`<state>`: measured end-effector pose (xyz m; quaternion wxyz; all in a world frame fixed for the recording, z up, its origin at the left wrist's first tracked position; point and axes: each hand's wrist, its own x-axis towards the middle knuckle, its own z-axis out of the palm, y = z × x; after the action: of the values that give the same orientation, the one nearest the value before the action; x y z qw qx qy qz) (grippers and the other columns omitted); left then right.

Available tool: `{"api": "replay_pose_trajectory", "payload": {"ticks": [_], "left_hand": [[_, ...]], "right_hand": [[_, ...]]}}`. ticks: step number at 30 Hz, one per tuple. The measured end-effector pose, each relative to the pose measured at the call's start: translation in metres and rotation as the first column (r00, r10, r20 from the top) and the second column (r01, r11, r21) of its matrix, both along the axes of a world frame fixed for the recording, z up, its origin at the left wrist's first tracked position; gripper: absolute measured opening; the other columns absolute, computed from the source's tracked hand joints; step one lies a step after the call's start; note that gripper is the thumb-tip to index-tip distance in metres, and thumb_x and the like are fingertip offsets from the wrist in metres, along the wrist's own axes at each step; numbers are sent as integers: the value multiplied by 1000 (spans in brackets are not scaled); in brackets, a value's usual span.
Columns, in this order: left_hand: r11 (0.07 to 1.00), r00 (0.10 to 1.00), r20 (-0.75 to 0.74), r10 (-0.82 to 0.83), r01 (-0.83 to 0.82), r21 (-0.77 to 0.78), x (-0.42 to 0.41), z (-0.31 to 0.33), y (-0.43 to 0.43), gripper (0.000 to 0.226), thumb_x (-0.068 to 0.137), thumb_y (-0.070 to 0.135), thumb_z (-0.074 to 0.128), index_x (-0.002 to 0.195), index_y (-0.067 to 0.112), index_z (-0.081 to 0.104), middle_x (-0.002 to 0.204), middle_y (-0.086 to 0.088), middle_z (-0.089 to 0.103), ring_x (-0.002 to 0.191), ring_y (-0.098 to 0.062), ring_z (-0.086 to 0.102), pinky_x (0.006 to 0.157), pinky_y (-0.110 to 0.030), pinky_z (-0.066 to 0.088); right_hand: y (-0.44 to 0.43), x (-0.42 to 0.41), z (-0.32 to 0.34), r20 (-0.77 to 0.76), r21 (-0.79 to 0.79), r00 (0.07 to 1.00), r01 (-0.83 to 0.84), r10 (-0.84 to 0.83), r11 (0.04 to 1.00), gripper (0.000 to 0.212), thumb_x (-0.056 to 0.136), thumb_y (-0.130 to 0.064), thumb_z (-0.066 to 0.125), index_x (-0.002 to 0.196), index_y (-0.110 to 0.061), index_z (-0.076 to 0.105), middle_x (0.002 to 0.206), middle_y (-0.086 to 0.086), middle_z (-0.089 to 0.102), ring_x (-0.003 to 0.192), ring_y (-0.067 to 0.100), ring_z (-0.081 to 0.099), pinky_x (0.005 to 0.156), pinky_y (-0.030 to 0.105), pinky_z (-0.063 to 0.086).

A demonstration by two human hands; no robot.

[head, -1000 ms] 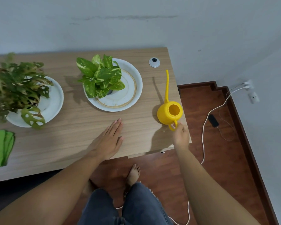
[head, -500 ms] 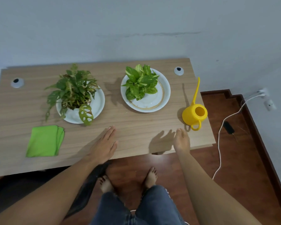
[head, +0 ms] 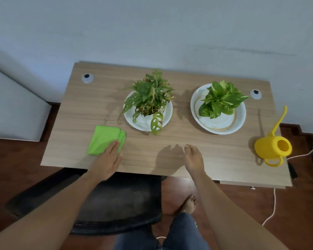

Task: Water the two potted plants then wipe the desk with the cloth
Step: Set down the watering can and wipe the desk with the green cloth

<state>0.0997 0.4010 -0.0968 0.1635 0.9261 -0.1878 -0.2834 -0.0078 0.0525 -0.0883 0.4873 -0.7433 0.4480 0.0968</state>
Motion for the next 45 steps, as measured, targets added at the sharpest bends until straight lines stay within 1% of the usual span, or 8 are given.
{"api": "replay_pose_trajectory", "payload": {"ticks": [7,13,18,23,27,37,40,45], "left_hand": [[969,969,25,247,-246,-29,23,-7,66,65,119,23,53,173,-6,32,183,-23,29,168,-41,37,136,-53,36],[848,854,-3,520,-516,-117,44,-23,89,47,114,11,61,157,-6,54,158,-31,51,135,-50,63,118,-54,51],[742,758,-98,645,-652,-154,63,-39,97,33,114,14,61,140,-6,70,133,-30,73,124,-46,71,109,-48,54],[665,688,-186,701,-725,-178,70,-45,96,32,111,20,71,136,1,74,129,-20,81,122,-36,76,106,-40,56],[641,656,-221,722,-754,-143,73,-53,95,33,106,24,79,132,3,75,125,-17,81,120,-34,76,100,-36,55],[761,792,-241,560,-607,-227,71,-62,55,19,102,26,85,112,11,79,100,-1,75,99,-23,74,80,-22,55],[826,872,-66,485,-481,-295,74,-61,42,15,106,20,77,114,8,79,110,-9,75,101,-27,71,98,-45,61],[937,915,216,341,-311,-158,85,-67,50,56,114,18,59,168,9,49,179,-15,41,169,-37,36,133,-57,35]], "right_hand": [[85,51,-15,10,15,980,-201,200,980,41,122,-31,51,155,-11,66,158,12,67,150,34,60,120,36,43],[152,90,-30,-39,92,931,-358,362,929,42,117,-39,62,146,-10,70,147,8,75,140,28,68,102,25,45],[207,113,-46,-102,176,915,-370,390,912,38,113,-36,66,135,-6,75,134,15,81,125,37,78,110,43,59],[241,133,-55,-151,143,908,-372,392,917,41,108,-44,74,103,-3,69,90,9,73,92,27,70,65,33,46],[250,147,-59,-227,109,892,-375,391,920,39,107,-43,76,105,-8,60,100,10,66,90,27,64,55,30,38],[196,143,-50,-271,-64,894,-386,357,920,37,112,-27,62,132,3,67,131,24,75,127,41,71,95,42,57],[182,129,-44,-219,-167,913,-383,344,909,39,113,-27,60,137,3,56,124,23,74,114,43,74,84,43,57],[184,114,-44,-77,-394,779,-597,622,699,32,110,-24,68,125,-1,53,119,19,63,109,41,66,91,55,58]]}}
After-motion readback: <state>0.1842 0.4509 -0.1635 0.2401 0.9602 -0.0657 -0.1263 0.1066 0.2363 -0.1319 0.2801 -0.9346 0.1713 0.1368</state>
